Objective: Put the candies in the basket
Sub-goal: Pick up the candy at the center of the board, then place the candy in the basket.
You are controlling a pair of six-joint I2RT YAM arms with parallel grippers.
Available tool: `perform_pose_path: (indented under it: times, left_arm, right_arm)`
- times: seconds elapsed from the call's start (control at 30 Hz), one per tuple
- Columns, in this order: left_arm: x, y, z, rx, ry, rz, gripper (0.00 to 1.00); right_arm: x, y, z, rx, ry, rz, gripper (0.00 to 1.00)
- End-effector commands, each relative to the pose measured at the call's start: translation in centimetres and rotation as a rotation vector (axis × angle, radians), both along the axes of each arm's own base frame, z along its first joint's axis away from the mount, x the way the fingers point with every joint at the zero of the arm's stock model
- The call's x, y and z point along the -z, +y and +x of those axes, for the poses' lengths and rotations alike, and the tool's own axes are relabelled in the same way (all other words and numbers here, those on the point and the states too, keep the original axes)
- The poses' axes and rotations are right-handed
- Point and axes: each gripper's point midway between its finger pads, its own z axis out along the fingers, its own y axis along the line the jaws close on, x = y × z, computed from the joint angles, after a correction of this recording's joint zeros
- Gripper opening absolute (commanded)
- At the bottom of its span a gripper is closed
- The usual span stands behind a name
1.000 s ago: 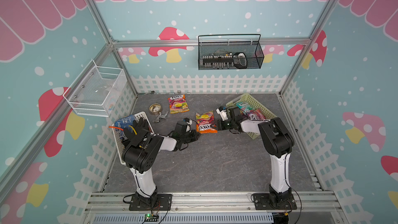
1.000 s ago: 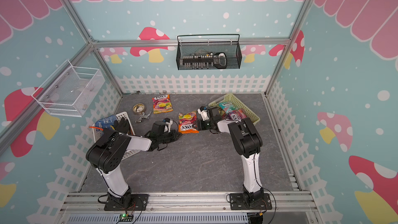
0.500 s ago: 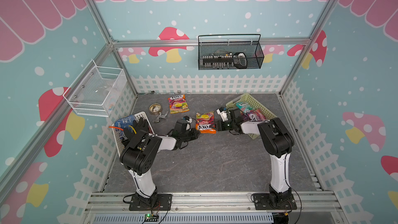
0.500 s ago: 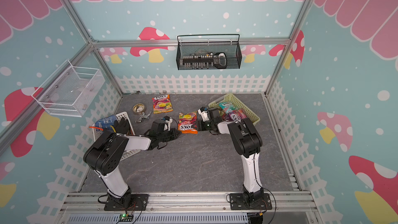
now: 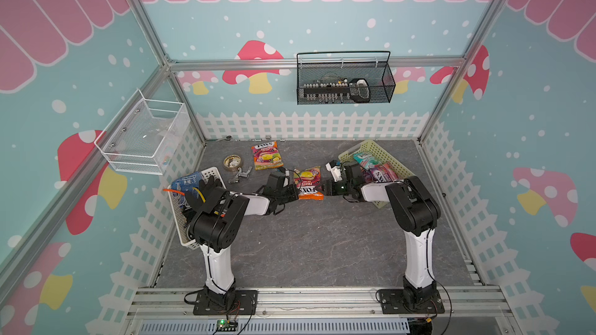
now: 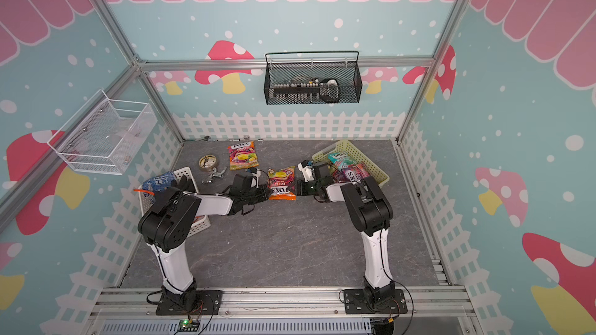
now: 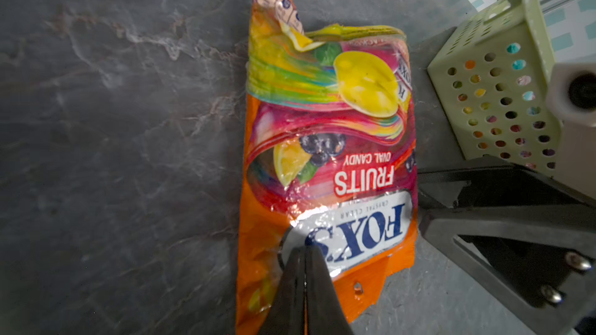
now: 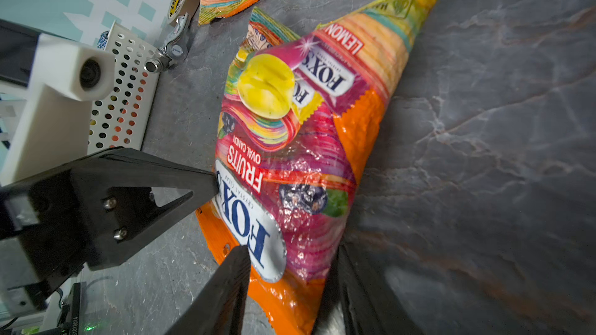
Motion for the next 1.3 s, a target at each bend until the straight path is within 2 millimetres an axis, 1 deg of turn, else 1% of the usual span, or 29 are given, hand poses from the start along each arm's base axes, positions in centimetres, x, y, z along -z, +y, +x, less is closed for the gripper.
perform_pose_path:
  times: [0.0,0.13,0.2,0.23,0.3,0.37,0.43,0.47,0.5,0.6,0.63,0.67,0.7,0.77,0.93,1.0,1.1,1.2,1.27]
  left_arm:
    - [1.7,1.2,-1.0,-0.017,0.036,0.058,0.09]
    - [2.9,1.4,-2.3,-0.014,0.051,0.060,0.09]
    - [3.5,1.5,-2.6,-0.015,0.065,0.061,0.09]
    - [3.8,1.5,-2.8,-0.014,0.074,0.060,0.09]
    - [3.9,1.5,-2.9,-0.014,0.079,0.057,0.09]
    - [3.5,1.4,-2.8,-0.013,0.071,0.051,0.09]
    - [2.8,1.4,-2.7,-0.014,0.058,0.047,0.09]
    - [2.3,1.4,-2.6,-0.012,0.051,0.042,0.09]
    - [1.8,1.3,-2.6,-0.010,0.044,0.036,0.09]
    - [-0.5,0.9,-2.5,0.006,0.013,0.003,0.12]
    - [-1.6,0.8,-2.4,0.011,-0.003,-0.009,0.13]
    - [-2.7,0.7,-2.4,0.016,-0.021,-0.020,0.15]
    - [-3.7,0.6,-2.4,0.020,-0.036,-0.030,0.16]
    - [-5.9,0.6,-2.5,0.034,-0.067,-0.050,0.20]
    - [-10.5,0.8,-3.5,0.068,-0.135,-0.074,0.32]
    - [-12.0,1.2,-4.0,0.071,-0.160,-0.072,0.38]
    - [-14.0,1.8,-5.0,0.074,-0.194,-0.075,0.49]
    - [-15.8,2.1,-6.3,0.094,-0.223,-0.085,0.58]
    - [-16.5,2.3,-7.4,0.122,-0.234,-0.082,0.63]
  right_arm:
    - [1.8,0.3,-1.1,-0.005,0.071,0.037,0.50]
    - [1.7,1.0,-1.2,-0.013,0.070,0.062,0.49]
    - [1.2,1.5,-1.3,-0.023,0.059,0.081,0.45]
    - [0.9,1.7,-1.2,-0.028,0.052,0.090,0.41]
    - [0.1,2.0,-1.2,-0.036,0.035,0.105,0.29]
    - [-1.0,2.0,-1.0,-0.033,0.010,0.108,0.15]
    - [-2.4,1.8,-0.9,-0.023,-0.022,0.103,0.06]
    - [-3.2,1.6,-0.8,-0.022,-0.040,0.097,0.01]
    - [-4.0,1.5,-0.8,-0.020,-0.056,0.091,0.00]
    - [-6.4,1.0,-0.8,-0.013,-0.110,0.065,0.00]
    - [-7.3,0.7,-0.8,-0.003,-0.133,0.054,0.00]
    - [-7.5,0.4,-0.9,0.005,-0.143,0.038,0.00]
    - [-9.5,0.2,-0.9,0.011,-0.184,0.042,0.00]
    - [-11.5,-0.3,-1.0,0.024,-0.227,0.039,0.00]
    - [-16.7,-1.7,-0.8,0.078,-0.322,0.047,0.00]
    - [-18.6,-2.8,-0.6,0.131,-0.363,0.043,0.00]
    - [-20.8,-5.0,0.1,0.238,-0.424,0.018,0.00]
    - [-22.0,-7.6,1.1,0.340,-0.468,-0.019,0.00]
    - [-22.3,-9.5,1.9,0.401,-0.479,-0.036,0.00]
